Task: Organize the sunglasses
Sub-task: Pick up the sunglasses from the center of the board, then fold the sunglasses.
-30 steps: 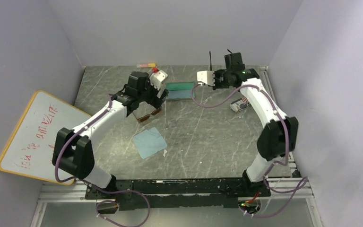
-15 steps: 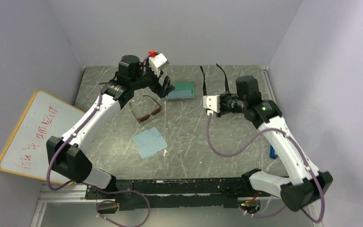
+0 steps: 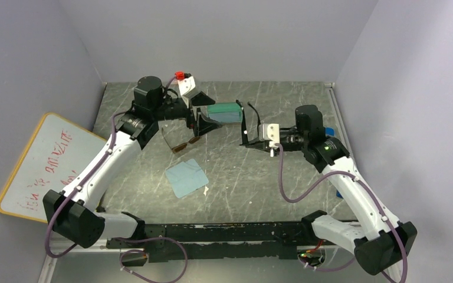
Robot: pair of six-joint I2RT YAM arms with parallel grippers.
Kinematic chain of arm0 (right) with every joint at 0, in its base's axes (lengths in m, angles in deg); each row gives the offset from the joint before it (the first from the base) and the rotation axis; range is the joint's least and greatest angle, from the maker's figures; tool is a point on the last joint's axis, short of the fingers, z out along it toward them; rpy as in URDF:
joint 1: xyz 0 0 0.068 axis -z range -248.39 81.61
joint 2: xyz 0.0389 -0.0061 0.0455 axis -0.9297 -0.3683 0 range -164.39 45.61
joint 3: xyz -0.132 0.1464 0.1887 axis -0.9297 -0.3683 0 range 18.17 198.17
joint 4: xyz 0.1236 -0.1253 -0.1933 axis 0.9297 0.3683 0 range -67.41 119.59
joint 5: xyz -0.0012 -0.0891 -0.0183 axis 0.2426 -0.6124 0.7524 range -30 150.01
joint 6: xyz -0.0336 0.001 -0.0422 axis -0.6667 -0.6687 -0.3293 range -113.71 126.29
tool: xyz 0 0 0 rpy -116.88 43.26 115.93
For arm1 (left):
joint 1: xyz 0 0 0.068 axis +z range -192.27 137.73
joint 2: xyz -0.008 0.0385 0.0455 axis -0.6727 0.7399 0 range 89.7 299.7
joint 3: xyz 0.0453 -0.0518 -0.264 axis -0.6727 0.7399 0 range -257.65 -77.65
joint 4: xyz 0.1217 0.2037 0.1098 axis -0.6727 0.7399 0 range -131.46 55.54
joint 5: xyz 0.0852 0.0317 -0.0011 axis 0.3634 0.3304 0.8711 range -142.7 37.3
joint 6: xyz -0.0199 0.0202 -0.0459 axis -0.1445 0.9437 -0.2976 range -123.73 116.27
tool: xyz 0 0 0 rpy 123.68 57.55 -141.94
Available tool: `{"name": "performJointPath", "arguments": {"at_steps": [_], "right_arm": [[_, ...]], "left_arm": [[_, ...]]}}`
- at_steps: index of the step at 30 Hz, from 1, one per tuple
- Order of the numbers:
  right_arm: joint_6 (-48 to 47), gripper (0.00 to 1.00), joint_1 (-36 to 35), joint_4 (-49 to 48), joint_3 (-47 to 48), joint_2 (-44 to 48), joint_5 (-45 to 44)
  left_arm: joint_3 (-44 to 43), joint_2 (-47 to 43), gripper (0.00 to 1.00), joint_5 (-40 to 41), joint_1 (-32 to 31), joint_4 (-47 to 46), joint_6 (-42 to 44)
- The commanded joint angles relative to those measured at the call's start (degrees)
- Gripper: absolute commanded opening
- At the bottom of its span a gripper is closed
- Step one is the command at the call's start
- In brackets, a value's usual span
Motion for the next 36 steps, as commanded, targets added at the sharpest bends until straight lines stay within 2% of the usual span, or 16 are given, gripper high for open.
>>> {"name": "performJointPath", "arguments": {"at_steps": [1, 13, 22, 25, 31, 36], "right_arm": [[4.26, 0.00, -1.69, -4.55, -0.04, -1.19, 9.18], [4.43, 0.00, -6.84, 1.62, 5.14, -10.70, 13.91], [19.78, 0.00, -6.52, -8.36, 5.74, -7.79, 14.04], [23.94, 0.00, -6.16, -11.73, 5.31, -7.56, 13.42], [24.82, 0.00, -5.30, -12.73, 5.24, -6.62, 12.67], [22.81, 0.00, -5.21, -12.78, 4.72, -4.60, 10.61]], "left_arm": [[0.74, 0.68, 0.97, 0.16, -0.12, -5.07, -4.59], [-0.50, 5.47, 0.97, 13.17, -6.03, -2.54, -1.27], [1.89, 10.75, 0.97, 22.16, -9.70, -2.72, 2.31], [1.34, 12.79, 0.97, 22.83, -11.67, -1.76, 3.31], [0.76, 14.75, 0.97, 20.95, -12.45, -0.46, 4.05], [0.74, 14.45, 0.97, 12.56, -12.45, 0.73, 4.98]]}}
